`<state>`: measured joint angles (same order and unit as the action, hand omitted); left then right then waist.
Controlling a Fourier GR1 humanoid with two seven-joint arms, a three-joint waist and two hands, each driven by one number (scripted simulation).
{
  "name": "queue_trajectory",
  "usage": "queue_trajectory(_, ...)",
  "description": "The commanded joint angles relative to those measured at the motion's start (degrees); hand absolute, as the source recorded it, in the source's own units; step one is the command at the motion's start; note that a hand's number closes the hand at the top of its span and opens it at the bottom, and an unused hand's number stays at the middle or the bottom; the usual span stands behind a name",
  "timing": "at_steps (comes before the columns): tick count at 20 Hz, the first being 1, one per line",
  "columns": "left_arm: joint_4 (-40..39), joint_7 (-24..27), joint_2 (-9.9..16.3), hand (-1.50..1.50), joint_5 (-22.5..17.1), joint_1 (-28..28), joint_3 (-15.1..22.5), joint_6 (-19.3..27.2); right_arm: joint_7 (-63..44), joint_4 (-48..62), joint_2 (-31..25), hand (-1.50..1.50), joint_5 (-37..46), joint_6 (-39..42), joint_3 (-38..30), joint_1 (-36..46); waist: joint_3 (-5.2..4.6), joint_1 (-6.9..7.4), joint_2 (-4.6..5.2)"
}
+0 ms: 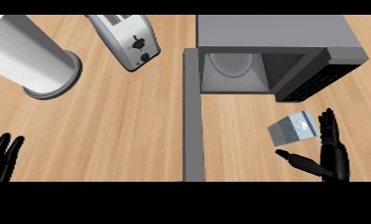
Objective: Pick up the milk, place it into the microwave and close the microwave
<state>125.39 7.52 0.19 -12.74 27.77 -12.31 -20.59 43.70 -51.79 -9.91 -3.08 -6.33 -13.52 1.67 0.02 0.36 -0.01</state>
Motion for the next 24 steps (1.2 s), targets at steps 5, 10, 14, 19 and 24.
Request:
queue_trajectory(5, -4.9, 4.4, 0.0, -1.50, -0.6, 0.4, -4.1, -4.2, 6.9, 14.6, 0.4, -1.50, -0.7, 3.5, -1.2, 6.1, 0.01, 0.21, 0.04)
queue_trajectory(10, 0.1, 0.3, -0.2, -1.50, -2.4, 0.6, -2.6, -1.7, 11.1, 19.9, -1.9, -1.50, -2.3, 2.3, -4.2, 11.5, 0.01, 0.14, 0.02)
queue_trajectory(14, -4.2, 3.3, -0.2, -1.50, -1.3, 0.4, -3.0, -4.1, 12.4, 19.4, -1.0, -1.50, -4.7, 7.8, -4.1, 9.2, -0.01, 0.02, -0.01)
queue_trajectory(19, 4.1, -5.5, -0.2, -1.50, -3.5, -0.9, -2.0, -0.5, 14.1, 20.4, 2.0, 1.50, -6.8, 10.9, -4.4, 12.7, 0.03, 0.03, -0.04)
queue_trajectory(24, 2.7, -3.5, 1.3, -1.50, -4.6, 0.1, -4.4, -2.7, 18.1, 21.1, 2.0, 1.50, -8.5, 13.8, -5.3, 11.8, 0.00, -0.07, -0.07)
